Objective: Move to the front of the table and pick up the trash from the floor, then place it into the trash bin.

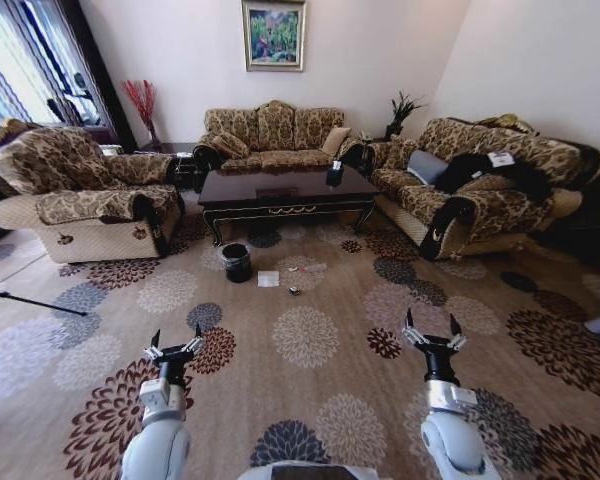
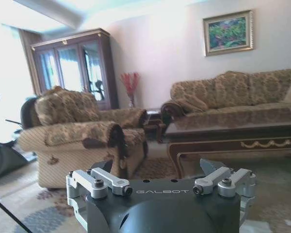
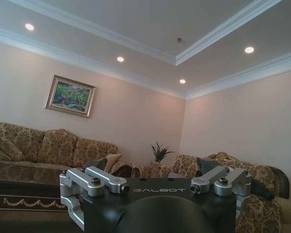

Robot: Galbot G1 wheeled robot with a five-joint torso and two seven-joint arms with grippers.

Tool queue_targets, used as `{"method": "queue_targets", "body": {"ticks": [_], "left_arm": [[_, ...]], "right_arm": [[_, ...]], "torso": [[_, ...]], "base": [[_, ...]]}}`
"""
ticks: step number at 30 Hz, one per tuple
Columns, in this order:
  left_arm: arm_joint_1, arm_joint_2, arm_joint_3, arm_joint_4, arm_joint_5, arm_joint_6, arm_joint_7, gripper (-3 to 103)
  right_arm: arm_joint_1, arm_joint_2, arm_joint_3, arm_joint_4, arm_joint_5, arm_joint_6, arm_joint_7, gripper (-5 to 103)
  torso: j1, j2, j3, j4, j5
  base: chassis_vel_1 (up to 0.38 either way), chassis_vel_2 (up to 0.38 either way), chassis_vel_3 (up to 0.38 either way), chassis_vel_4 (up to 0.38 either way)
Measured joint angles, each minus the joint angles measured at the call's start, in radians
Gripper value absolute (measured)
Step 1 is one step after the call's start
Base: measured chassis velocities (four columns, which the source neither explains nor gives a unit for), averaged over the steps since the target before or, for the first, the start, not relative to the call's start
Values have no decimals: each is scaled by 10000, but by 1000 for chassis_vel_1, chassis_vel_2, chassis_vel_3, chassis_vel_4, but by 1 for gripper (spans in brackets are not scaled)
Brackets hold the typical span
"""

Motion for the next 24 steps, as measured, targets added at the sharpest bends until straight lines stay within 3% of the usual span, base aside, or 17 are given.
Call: {"method": "queue_targets", "body": {"ticks": [2, 6, 7, 9, 12, 18, 21, 23, 24], "left_arm": [[-13, 58, -113, -185, -25, 91, 105, 100], [280, 229, -481, -658, -640, 16, 1742, 100], [280, 229, -481, -658, -640, 16, 1742, 100], [321, 308, -685, -735, -926, -351, 2701, 100], [320, 384, -832, -738, -1126, -1070, 3398, 100], [493, 384, -849, -880, -1181, -1263, 3287, 100], [615, 330, -856, -951, -1093, -1273, 2462, 100], [645, 284, -928, -950, -968, -1501, 1606, 100], [645, 284, -928, -950, -968, -1501, 1606, 100]], "right_arm": [[7, -47, 84, 110, 105, -116, -125, 100], [-269, -362, 249, 586, 1303, -63, -1393, 100], [-269, -362, 249, 586, 1303, -63, -1393, 100], [-395, -662, 211, 805, 2124, 126, -2189, 100], [-409, -1071, 127, 876, 2995, 520, -3336, 100], [-433, -1365, -10, 902, 3009, 777, -3773, 100], [-564, -1255, -93, 1048, 2421, 725, -2986, 100], [-670, -1116, -49, 1110, 1714, 694, -2322, 100], [-670, -1116, -49, 1110, 1714, 694, -2322, 100]], "torso": [[0, 0, 0, -2, 1], [-1, 0, -1, -3, 1], [-1, 0, -1, -3, 1], [-1, 1, -1, -3, 0], [-1, 0, -1, -1, 1], [0, 1, -1, -1, 1], [-1, 1, -1, -2, 2], [-1, 1, -1, -2, 2], [-1, 1, -1, -2, 2]], "base": [[0, 0, 0, 0], [0, 0, 0, 0], [0, 0, 0, 0], [0, 0, 0, 0], [0, 0, 0, 0], [0, 0, 0, 0], [0, 0, 0, 0], [0, 0, 0, 0], [0, 0, 0, 0]]}}
